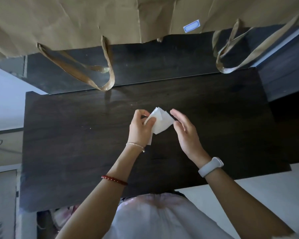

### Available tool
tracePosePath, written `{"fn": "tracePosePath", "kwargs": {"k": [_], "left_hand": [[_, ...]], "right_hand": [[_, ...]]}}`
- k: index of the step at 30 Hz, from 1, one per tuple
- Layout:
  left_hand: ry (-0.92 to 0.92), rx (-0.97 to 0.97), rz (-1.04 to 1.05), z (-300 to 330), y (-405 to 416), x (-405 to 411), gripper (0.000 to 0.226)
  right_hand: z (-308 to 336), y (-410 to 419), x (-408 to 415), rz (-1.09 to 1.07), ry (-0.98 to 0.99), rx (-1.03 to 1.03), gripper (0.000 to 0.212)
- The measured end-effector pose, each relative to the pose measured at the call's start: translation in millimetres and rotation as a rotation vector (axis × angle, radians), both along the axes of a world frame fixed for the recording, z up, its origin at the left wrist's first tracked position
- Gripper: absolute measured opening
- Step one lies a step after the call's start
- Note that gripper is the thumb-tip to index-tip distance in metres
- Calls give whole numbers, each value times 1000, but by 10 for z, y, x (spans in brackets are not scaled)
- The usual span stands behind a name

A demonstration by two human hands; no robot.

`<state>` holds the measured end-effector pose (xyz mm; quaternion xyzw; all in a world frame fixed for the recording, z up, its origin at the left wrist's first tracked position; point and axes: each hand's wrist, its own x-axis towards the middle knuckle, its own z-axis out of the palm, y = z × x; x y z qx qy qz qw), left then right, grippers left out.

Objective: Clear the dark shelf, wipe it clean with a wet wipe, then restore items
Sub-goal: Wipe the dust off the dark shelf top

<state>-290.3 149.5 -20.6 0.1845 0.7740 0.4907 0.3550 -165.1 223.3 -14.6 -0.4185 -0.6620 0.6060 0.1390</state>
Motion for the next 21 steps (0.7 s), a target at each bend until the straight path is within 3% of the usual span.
{"fn": "tracePosePath", "kwargs": {"k": [4,7,10,12,14,16,18,21], "left_hand": [[-215,118,36,66,96,59,21],[32,28,-29,42,129,109,23],[322,-70,-163,-16,109,172,3],[409,-20,-327,-64,62,242,19],[462,34,-490,-128,-8,315,34],[451,64,-562,-184,-72,348,40],[415,92,-598,-200,-116,361,44],[394,133,-655,-139,-135,372,42]], "right_hand": [[37,111,9,-22,-13,-104,39],[41,148,-6,-41,-76,-97,13],[12,118,-45,-242,-127,-138,14],[18,128,-70,-388,-161,-225,15],[48,182,-79,-520,-102,-480,15],[71,226,-53,-493,-45,-625,22],[54,224,-9,-386,-39,-582,31],[26,267,95,-420,-132,-397,40]]}}
